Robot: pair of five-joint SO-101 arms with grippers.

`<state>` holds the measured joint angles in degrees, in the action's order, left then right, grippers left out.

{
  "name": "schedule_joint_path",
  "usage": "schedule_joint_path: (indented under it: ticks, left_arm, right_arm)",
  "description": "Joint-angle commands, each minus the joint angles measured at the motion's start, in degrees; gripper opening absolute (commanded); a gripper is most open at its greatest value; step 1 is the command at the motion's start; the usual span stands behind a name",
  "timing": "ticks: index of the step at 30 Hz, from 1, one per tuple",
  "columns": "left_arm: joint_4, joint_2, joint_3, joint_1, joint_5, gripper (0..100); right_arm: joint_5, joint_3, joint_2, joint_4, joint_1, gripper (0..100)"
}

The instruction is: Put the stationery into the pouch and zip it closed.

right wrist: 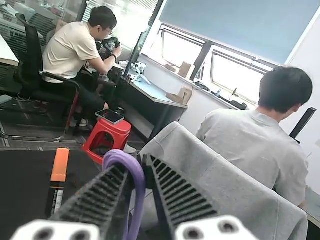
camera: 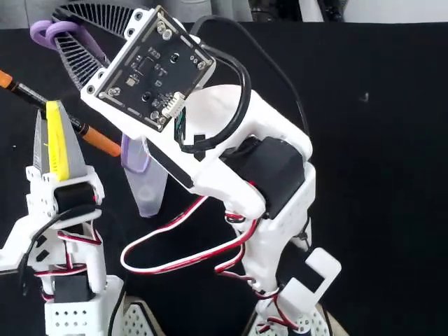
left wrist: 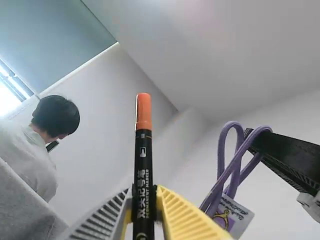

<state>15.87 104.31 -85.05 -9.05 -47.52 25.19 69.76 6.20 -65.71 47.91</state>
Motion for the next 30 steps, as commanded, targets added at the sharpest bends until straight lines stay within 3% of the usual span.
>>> schedule_joint_path:
  ticks: [1, 12, 23, 30]
  left_arm:
    - [0.8, 0.2, 1.2, -0.4, -0.2, 3]
    - [0.4, 0.1, 4.4, 4.4, 0.3, 3]
    - [0.8, 0.2, -5.5, 17.3, 26.8, 3]
    - [0.8, 0.2, -10.0, 18.2, 40.4, 3]
  right_arm:
    - [0.5, 0.1, -1.6, 1.6, 0.6, 1.2]
    - [0.5, 0.4, -0.9, 1.6, 0.5, 1.2]
    - [0.5, 0.7, 0.2, 1.6, 0.4, 1.2]
    - [0.5, 0.7, 0.0, 1.5, 0.3, 1.2]
